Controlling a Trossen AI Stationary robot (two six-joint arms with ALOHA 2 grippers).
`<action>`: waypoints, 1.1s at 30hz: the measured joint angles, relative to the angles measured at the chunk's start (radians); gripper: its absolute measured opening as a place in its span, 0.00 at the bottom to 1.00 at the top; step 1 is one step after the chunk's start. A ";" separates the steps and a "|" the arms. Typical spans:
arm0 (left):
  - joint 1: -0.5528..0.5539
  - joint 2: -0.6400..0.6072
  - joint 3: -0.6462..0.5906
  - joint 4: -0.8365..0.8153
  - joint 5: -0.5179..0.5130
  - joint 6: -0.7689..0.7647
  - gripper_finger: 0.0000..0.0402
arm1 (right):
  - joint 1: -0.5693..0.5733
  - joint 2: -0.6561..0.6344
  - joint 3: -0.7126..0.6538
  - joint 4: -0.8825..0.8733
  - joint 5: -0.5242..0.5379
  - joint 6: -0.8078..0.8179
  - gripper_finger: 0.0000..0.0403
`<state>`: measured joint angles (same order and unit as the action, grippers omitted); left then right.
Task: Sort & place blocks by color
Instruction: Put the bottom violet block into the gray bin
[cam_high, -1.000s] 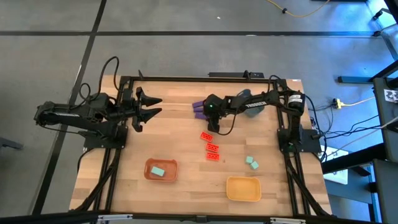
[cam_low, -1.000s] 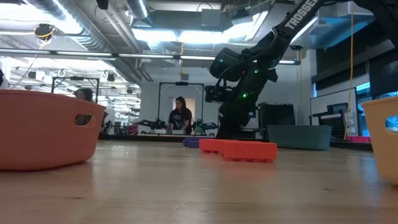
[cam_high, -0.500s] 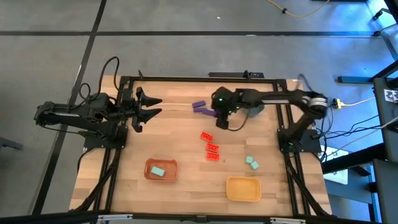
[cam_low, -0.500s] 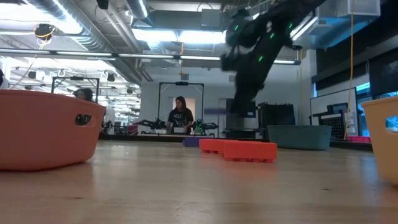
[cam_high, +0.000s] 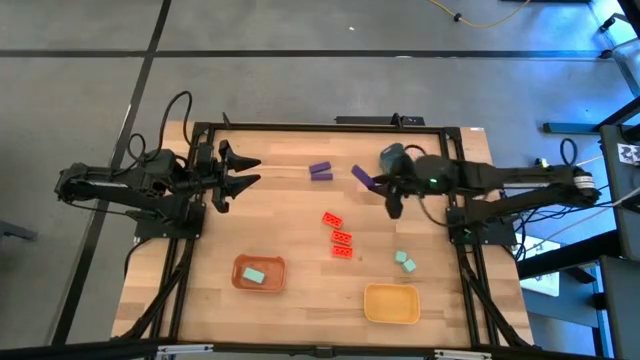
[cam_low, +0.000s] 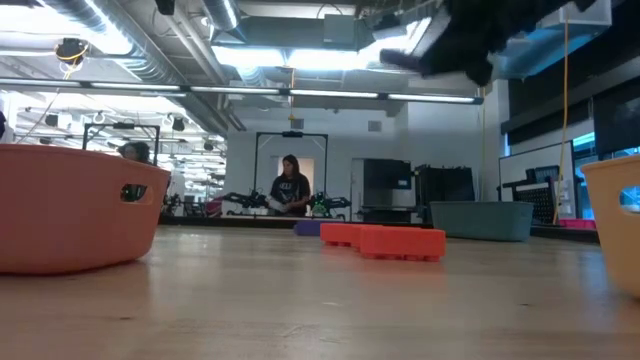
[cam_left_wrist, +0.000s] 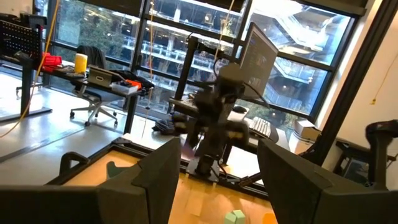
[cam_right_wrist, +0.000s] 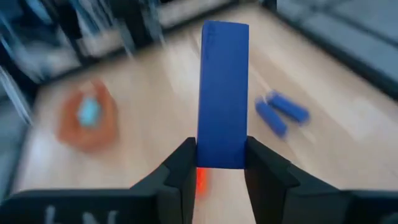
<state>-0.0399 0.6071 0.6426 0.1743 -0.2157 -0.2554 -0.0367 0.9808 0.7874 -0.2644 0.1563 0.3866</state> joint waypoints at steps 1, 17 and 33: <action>0.000 0.000 0.000 -0.001 0.000 0.000 0.51 | 0.017 -0.021 -0.020 0.047 0.021 0.015 0.26; 0.000 0.000 0.000 -0.001 -0.007 0.003 0.51 | 0.095 -0.058 -0.080 0.289 0.113 -0.004 0.26; 0.000 0.000 0.000 -0.001 -0.008 0.002 0.51 | 0.052 -0.057 -0.037 0.214 0.179 -0.011 0.26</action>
<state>-0.0395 0.6071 0.6426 0.1734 -0.2234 -0.2535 0.0148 0.9234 0.7507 -0.0503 0.3353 0.3758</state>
